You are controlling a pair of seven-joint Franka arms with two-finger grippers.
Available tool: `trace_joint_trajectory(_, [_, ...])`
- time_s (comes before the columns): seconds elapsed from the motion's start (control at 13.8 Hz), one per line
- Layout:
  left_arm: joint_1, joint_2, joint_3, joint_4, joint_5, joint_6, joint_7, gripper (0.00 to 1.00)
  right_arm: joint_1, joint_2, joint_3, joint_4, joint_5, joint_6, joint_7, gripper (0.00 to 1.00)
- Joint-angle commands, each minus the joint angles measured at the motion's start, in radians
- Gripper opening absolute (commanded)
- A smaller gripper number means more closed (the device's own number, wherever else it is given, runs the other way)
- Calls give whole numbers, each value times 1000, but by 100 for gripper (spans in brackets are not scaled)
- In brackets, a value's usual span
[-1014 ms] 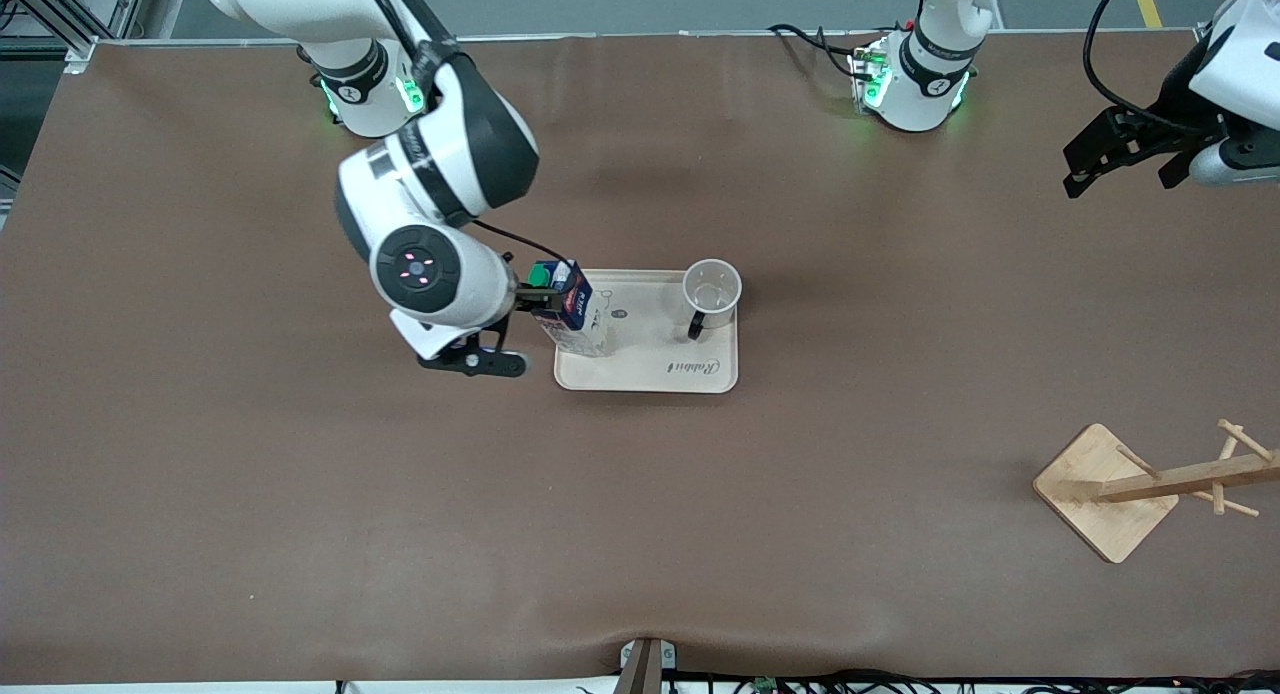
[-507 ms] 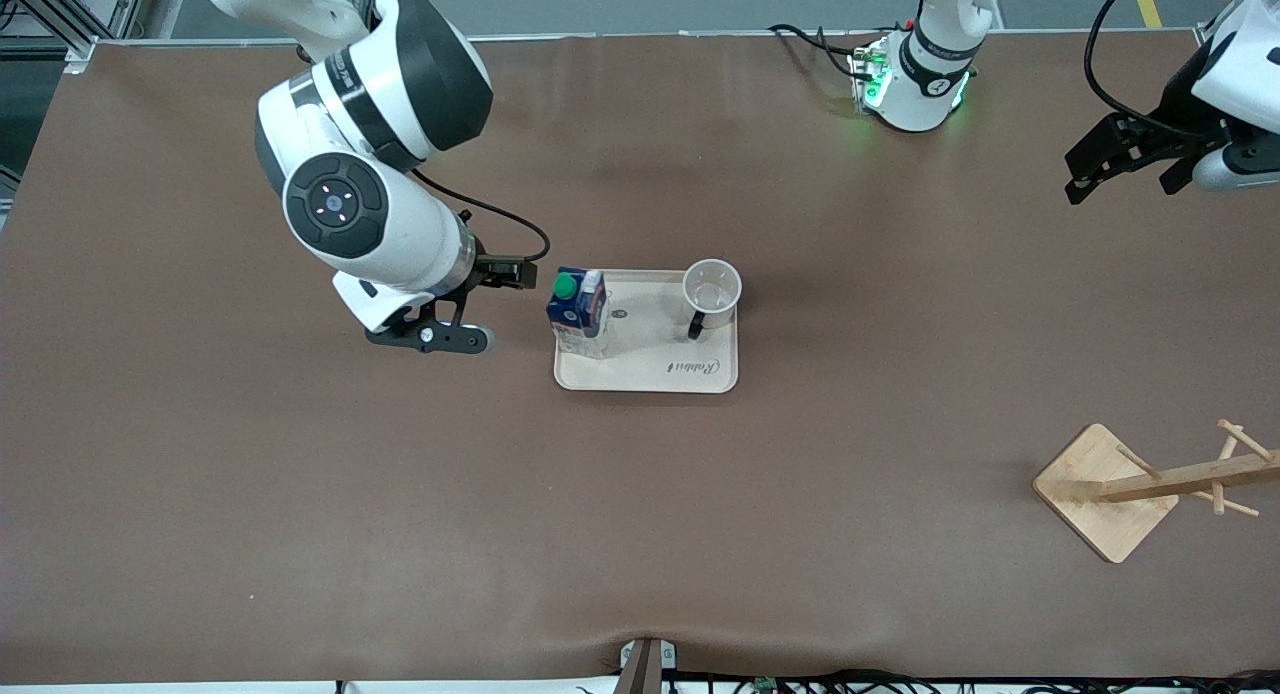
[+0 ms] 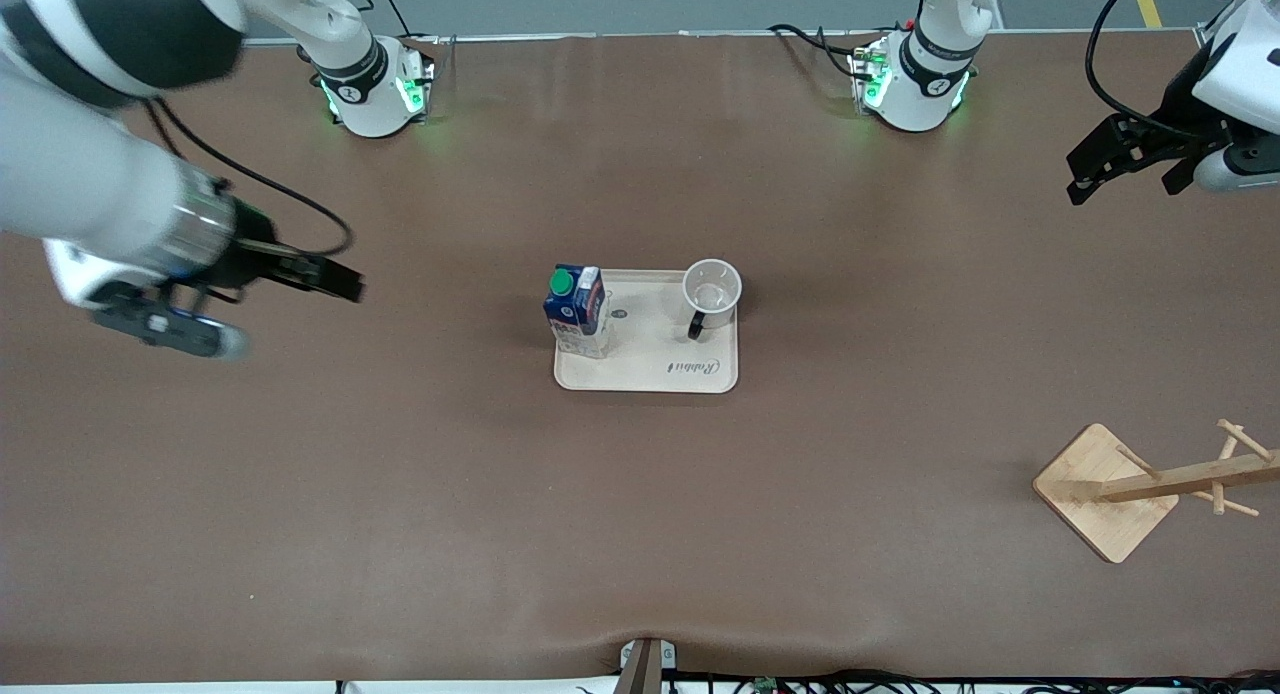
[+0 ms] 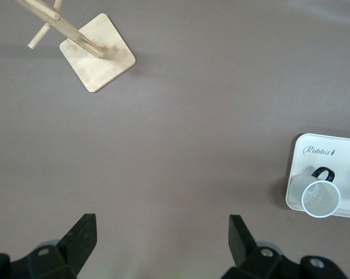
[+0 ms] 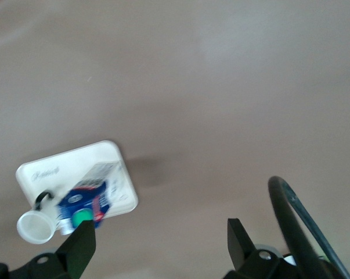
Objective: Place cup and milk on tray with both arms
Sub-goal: 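Open the right gripper and withdraw it from the milk carton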
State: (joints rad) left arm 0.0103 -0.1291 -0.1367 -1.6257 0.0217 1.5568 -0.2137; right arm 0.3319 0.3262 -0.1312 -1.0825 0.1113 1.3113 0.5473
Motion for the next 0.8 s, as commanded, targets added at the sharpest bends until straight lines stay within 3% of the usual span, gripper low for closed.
trace_joint_trajectory(0.0, [7, -6, -3, -2, 18, 11, 19, 100, 51, -99, 25, -74, -201, -27, -18, 100])
trace_joint_trajectory(0.14, [7, -6, 0, 0, 18, 11, 20, 100, 41, -150, 19, -118, -225, -24, -24, 100])
trace_joint_trajectory(0.36, [7, -6, 0, -2, 18, 11, 20, 100, -63, -185, 19, -160, -211, -23, -186, 100])
trace_joint_trajectory(0.58, [8, -6, 2, -3, 18, 11, 19, 100, -201, -187, 19, -187, -124, -14, -323, 100])
trace_joint_trajectory(0.72, [10, -6, 2, -3, 18, 9, 19, 100, -247, -205, 19, -276, -87, 51, -334, 100])
